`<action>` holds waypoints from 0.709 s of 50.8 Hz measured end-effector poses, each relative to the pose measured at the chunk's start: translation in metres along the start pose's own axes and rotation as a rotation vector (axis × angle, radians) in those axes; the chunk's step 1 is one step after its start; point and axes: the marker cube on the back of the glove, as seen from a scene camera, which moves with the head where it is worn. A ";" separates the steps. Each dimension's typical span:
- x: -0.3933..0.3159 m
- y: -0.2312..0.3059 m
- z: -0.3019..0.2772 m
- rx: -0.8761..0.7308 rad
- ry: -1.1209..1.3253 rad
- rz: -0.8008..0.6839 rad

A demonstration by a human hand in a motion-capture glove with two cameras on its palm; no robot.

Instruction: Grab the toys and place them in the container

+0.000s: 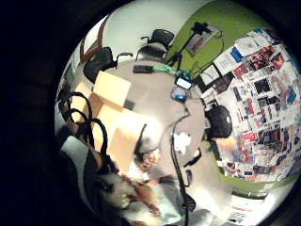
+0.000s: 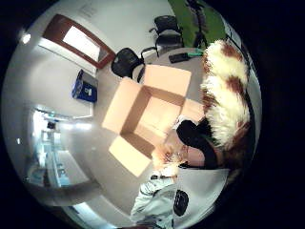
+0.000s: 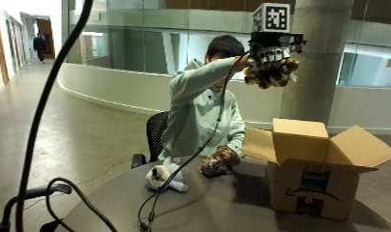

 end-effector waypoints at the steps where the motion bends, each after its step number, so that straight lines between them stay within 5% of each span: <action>1: -0.008 -0.001 -0.002 0.014 -0.003 0.005; 21: -0.123 -0.010 0.024 -0.100 -0.120 0.149; 36: -0.161 -0.017 0.036 -0.004 -0.088 0.132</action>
